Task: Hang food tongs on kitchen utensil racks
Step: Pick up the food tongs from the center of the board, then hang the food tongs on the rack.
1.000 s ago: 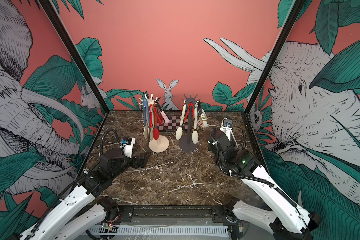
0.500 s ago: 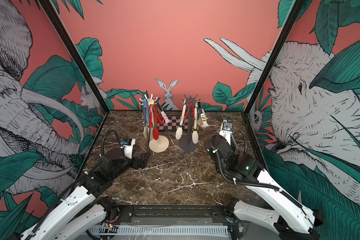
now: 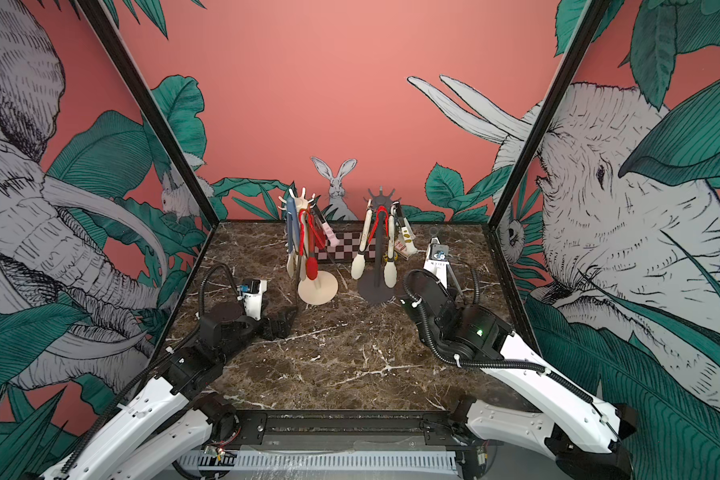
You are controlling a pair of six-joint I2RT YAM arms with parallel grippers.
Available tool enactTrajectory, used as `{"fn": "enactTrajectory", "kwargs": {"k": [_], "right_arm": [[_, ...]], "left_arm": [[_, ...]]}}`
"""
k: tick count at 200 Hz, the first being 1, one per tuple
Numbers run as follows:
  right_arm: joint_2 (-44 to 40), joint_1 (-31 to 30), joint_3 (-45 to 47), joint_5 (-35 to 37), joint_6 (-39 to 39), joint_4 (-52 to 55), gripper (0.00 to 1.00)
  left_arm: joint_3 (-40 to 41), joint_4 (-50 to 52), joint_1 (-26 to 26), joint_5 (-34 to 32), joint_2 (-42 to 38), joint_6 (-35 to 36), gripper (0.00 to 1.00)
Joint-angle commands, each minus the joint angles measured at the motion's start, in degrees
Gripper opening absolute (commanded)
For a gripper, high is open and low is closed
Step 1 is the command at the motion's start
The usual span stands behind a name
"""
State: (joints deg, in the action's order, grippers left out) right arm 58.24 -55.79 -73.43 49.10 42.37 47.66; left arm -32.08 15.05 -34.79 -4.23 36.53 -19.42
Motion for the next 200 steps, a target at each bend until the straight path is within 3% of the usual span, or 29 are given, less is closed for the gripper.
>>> {"fn": "enactTrajectory", "kwargs": {"k": [1, 65, 122, 200], "right_arm": [[0.6, -1.3, -1.4, 1.8, 1.2, -3.7, 0.0], [3.3, -3.3, -1.4, -0.2, 2.5, -9.2, 0.0], [3.9, -4.3, 0.3, -3.0, 3.1, -15.9, 0.0], [5.0, -6.4, 4.3, -3.8, -2.3, -29.0, 0.0]], "left_arm": [[1.0, 0.6, 0.0, -1.3, -0.8, -0.1, 0.99], [0.5, 0.2, 0.0, 0.0, -1.7, -0.3, 0.99], [-1.0, -5.1, 0.0, 9.5, -3.9, -0.8, 0.99], [-2.7, -5.3, 0.0, 9.8, -3.9, 0.1, 0.99]]}}
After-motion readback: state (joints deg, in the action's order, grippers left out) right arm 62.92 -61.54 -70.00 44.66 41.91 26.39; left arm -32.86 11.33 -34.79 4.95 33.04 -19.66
